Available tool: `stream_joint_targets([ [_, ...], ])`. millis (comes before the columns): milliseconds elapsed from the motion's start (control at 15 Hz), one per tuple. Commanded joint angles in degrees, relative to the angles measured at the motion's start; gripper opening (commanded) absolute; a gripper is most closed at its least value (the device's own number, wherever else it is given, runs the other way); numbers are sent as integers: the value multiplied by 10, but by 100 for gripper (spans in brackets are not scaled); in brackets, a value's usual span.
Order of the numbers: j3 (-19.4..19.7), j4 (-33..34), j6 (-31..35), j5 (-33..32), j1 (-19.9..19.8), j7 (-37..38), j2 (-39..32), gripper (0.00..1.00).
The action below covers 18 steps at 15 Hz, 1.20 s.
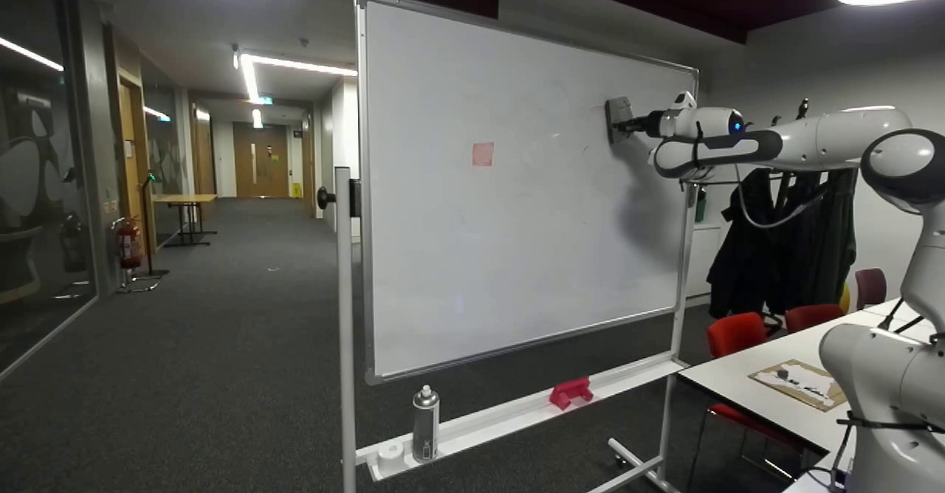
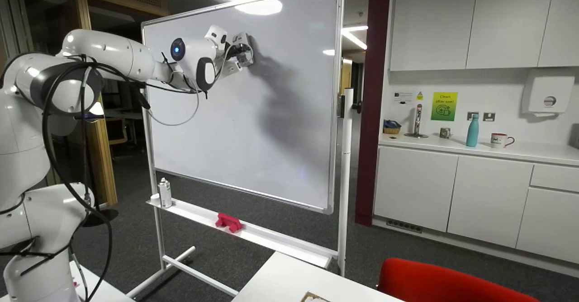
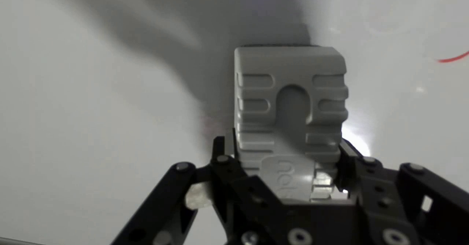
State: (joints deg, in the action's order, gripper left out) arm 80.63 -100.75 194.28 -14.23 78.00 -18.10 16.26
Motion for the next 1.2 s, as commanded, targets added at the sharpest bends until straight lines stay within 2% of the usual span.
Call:
stream_joint_targets([
  [0, -11, -1, 8, 7, 1, 9, -31, 35],
  [333, 2, -3, 22, 13, 25, 8, -66, 35],
  [667, 21, 3, 37, 23, 27, 11, -99, 35],
  [1133, 71, 24, 36, 53, 42, 8, -93, 35],
])
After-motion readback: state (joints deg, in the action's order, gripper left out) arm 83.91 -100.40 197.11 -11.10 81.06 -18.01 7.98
